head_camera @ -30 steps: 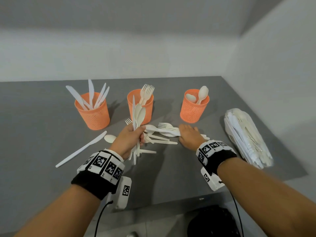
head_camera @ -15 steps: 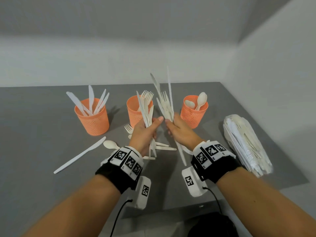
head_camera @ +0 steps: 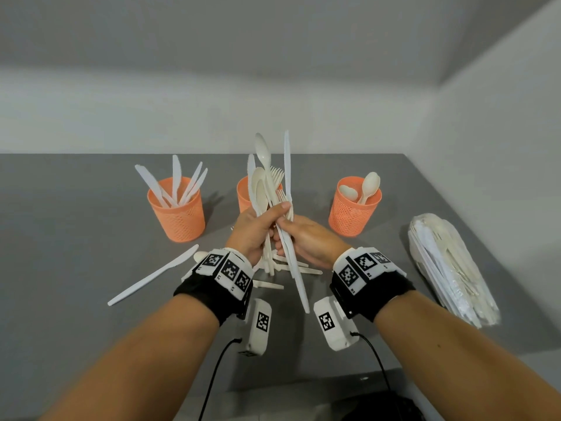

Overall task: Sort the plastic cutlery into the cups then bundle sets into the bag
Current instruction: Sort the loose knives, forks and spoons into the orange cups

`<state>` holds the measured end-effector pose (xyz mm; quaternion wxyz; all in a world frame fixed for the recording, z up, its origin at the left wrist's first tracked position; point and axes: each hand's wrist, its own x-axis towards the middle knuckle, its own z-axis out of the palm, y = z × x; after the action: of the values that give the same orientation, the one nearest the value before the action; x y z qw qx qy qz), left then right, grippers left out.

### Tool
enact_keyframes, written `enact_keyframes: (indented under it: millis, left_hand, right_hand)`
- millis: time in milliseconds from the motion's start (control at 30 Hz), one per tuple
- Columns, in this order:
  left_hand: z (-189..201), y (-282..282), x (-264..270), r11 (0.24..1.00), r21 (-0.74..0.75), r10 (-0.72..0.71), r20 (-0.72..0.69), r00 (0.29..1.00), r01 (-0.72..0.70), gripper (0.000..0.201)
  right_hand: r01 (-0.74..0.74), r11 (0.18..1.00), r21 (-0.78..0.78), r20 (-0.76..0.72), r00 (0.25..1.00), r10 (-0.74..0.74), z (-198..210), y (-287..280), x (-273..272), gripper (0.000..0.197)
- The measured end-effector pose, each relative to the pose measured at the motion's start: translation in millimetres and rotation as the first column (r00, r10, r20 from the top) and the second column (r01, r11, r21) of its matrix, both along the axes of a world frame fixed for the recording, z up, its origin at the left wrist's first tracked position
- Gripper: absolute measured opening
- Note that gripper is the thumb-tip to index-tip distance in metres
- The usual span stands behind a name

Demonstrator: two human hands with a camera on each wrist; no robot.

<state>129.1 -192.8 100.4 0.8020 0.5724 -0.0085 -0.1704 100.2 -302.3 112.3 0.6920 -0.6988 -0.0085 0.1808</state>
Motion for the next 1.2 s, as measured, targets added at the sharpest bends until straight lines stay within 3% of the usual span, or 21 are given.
enact_keyframes:
  millis: [200,367,467,533,633,667,767,900,967,1000,1067,1133,1200]
  left_hand:
    - [3.8,2.4,5.7,0.986,-0.013,0.163,0.019,0.986,-0.163,0.014]
    - [0.4,8.3,18.7,0.956,-0.007,0.292,0.028,0.956,-0.292,0.014]
    - [-0.6,15.7,25.7,0.947,0.029,0.321,0.023,0.947,-0.321,0.004]
    - [-1.1,21.0,29.6,0.945,0.040,0.324,0.029,0.946,-0.325,0.002]
    - [-0.7,28.6,32.2,0.941,0.061,0.329,0.067,0.942,-0.333,0.008]
    - [-0.5,30.9,32.8,0.942,0.065,0.326,0.074,0.943,-0.330,0.011]
    - [0.4,37.9,33.2,0.939,0.078,0.327,0.098,0.940,-0.335,0.010]
    - [-0.3,44.8,34.3,0.935,0.085,0.335,0.110,0.936,-0.345,0.020]
    - [0.8,44.7,33.7,0.935,0.093,0.331,0.112,0.937,-0.342,0.019]
    - [2.2,43.7,32.7,0.935,0.093,0.332,0.115,0.936,-0.343,0.015]
    - [4.6,40.4,30.4,0.933,0.092,0.336,0.115,0.935,-0.347,0.010]
    - [5.7,37.4,29.4,0.933,0.091,0.339,0.106,0.935,-0.349,0.007]
    - [7.3,35.8,28.4,0.937,0.080,0.334,0.086,0.939,-0.340,0.011]
  right_hand:
    - [0.109,0.993,-0.044,0.042,0.993,-0.107,-4.7,2.6,1.3,0.042]
    - [0.142,0.964,-0.225,0.134,0.984,-0.114,-2.6,-0.7,1.5,0.035]
    - [0.262,0.908,-0.328,0.246,0.951,-0.185,-2.6,-16.2,4.8,0.028]
    - [0.282,0.880,-0.383,0.331,0.931,-0.154,-1.9,-30.5,5.1,0.033]
    - [0.328,0.793,-0.513,0.433,0.897,-0.091,5.3,-47.3,2.0,0.016]
    - [0.339,0.795,-0.503,0.450,0.888,-0.094,8.4,-51.8,0.4,0.010]
    - [0.382,0.845,-0.375,0.465,0.866,-0.185,21.3,-61.2,-5.6,0.017]
    - [0.496,0.868,-0.022,0.485,0.765,-0.424,41.1,-60.6,-5.6,0.010]
    - [0.473,0.874,0.109,0.415,0.777,-0.473,46.2,-54.4,-1.9,0.009]
    - [0.435,0.892,0.125,0.387,0.806,-0.448,47.1,-48.9,-0.9,0.011]
    - [0.346,0.935,-0.073,0.410,0.865,-0.288,44.2,-33.7,-2.7,0.011]
    - [0.217,0.913,-0.345,0.397,0.915,-0.068,34.9,-15.7,-6.9,0.004]
    - [0.141,0.868,-0.477,0.386,0.920,0.062,20.3,-2.5,-6.6,0.011]
